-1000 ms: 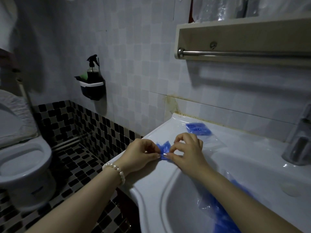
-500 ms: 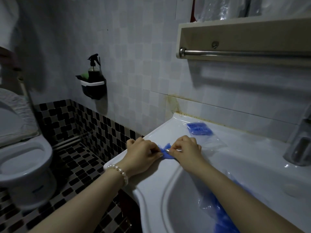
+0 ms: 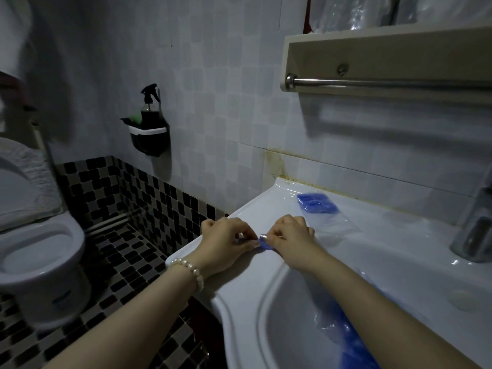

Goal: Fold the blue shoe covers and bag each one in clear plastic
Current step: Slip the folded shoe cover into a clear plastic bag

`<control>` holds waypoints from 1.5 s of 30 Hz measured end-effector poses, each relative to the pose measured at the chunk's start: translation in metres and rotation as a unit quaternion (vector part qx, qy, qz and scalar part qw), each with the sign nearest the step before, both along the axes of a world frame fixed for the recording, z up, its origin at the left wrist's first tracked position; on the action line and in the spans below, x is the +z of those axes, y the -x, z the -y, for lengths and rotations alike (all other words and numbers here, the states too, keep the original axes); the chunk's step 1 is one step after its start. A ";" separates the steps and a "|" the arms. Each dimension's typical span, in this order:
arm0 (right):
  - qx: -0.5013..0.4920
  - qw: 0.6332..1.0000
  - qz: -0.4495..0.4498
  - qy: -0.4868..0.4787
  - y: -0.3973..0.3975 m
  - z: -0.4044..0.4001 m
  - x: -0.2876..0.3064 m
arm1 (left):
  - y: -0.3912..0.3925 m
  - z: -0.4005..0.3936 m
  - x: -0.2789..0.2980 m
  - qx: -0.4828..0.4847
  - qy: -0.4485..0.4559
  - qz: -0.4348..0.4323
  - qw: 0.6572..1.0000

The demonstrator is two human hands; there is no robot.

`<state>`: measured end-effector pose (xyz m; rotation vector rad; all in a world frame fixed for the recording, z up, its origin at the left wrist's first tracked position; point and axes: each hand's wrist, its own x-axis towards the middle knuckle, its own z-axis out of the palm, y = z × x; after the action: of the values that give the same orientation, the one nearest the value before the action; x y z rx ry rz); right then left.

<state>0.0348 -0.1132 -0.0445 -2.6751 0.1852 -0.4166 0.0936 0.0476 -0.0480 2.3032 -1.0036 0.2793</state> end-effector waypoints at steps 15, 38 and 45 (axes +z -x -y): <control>0.088 0.990 0.097 0.051 0.012 0.004 -0.003 | 0.002 -0.002 0.002 0.027 0.017 -0.012 0.999; 0.089 0.796 0.114 -0.587 0.057 0.024 0.037 | 0.041 0.055 0.045 -0.231 0.233 -0.612 0.720; -0.015 0.752 0.145 -0.642 0.067 0.059 0.041 | 0.053 0.100 0.051 -0.170 0.225 -0.596 0.752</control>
<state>-0.0321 -0.1718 -0.0035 -1.2196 0.2800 -0.4591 0.0402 -0.0519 0.0035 1.3172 -0.5149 -0.9122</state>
